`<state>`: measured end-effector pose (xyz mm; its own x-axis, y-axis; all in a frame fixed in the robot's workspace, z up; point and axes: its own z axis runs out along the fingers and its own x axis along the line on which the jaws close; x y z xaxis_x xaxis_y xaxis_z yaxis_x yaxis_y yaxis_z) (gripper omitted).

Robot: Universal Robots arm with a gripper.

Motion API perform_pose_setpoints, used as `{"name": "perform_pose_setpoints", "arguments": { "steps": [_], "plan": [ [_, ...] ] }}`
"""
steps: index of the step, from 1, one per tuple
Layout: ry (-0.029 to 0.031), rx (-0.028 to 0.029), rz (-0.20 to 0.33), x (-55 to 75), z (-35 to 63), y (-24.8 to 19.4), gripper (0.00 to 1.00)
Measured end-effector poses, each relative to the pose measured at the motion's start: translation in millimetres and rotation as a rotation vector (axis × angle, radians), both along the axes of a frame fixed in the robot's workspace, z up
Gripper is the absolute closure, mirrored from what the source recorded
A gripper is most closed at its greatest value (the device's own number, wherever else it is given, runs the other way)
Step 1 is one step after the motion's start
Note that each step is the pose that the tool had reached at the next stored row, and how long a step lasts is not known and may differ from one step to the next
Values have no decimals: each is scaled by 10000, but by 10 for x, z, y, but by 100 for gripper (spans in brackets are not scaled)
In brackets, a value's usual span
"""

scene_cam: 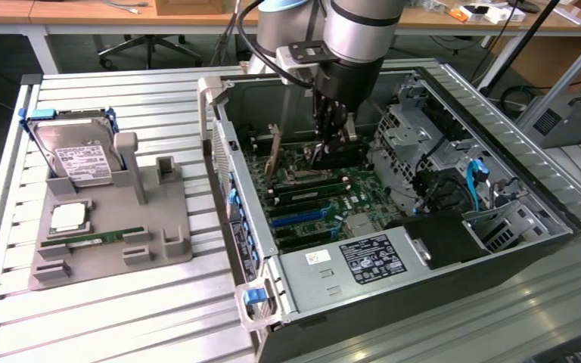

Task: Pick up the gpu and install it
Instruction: 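Insert the gpu into the slot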

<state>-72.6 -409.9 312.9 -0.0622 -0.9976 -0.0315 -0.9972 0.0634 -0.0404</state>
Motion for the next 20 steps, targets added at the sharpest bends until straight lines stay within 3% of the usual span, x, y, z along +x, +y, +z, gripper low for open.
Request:
{"name": "perform_pose_setpoints", "arguments": {
  "steps": [20],
  "plan": [
    [0, 0, 0, 0, -46, -8, 73]
  ]
}}
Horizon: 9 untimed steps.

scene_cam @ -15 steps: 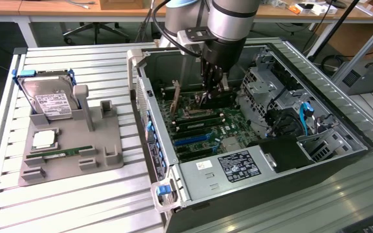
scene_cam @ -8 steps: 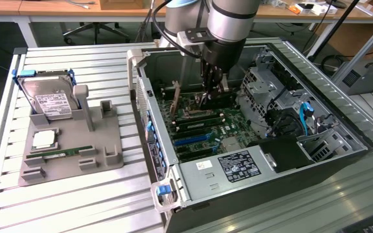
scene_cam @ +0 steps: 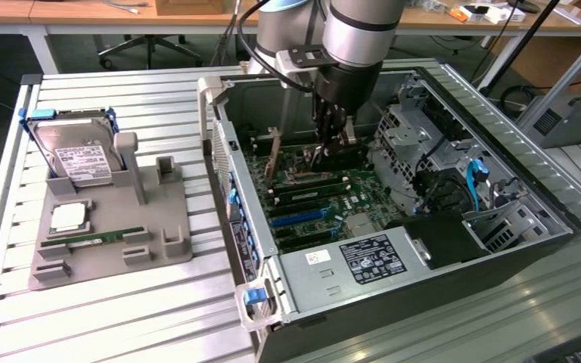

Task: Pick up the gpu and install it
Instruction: 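Insert the gpu into the slot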

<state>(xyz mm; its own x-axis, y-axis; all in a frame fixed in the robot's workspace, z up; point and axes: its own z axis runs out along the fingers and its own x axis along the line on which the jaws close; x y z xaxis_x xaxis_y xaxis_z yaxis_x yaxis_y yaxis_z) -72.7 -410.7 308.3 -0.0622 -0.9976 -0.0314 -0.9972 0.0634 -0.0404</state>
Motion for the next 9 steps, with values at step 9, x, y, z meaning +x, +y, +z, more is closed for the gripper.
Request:
{"name": "perform_pose_setpoints", "arguments": {
  "steps": [9],
  "plan": [
    [-1, 1, 0, 0, -18, -4, 73]
  ]
}}
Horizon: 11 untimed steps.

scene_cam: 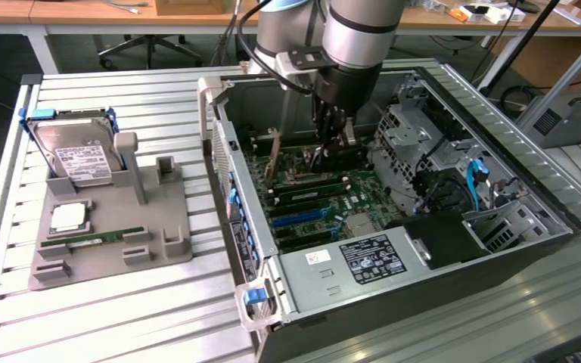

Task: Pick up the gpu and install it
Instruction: 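Insert the gpu into the slot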

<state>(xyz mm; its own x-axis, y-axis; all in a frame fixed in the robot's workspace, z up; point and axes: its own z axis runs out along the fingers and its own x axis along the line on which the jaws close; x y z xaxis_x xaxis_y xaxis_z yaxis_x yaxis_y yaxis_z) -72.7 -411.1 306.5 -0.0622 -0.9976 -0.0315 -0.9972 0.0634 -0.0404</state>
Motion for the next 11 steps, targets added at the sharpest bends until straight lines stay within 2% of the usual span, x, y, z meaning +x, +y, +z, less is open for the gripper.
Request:
{"name": "perform_pose_setpoints", "arguments": {
  "steps": [11],
  "plan": [
    [0, -1, 0, 0, -25, -4, 73]
  ]
}}
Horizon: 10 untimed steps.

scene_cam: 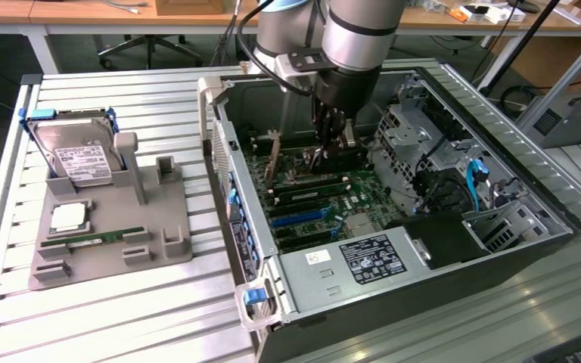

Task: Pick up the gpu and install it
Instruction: 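Insert the gpu into the slot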

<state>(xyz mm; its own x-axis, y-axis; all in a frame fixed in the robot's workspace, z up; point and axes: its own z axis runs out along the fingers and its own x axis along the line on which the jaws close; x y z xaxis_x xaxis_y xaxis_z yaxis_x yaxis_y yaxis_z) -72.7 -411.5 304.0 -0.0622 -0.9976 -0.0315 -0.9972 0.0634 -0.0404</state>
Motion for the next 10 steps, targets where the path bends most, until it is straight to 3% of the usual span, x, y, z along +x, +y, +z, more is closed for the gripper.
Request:
{"name": "perform_pose_setpoints", "arguments": {
  "steps": [10],
  "plan": [
    [0, 0, 0, 0, -26, -4, 73]
  ]
}}
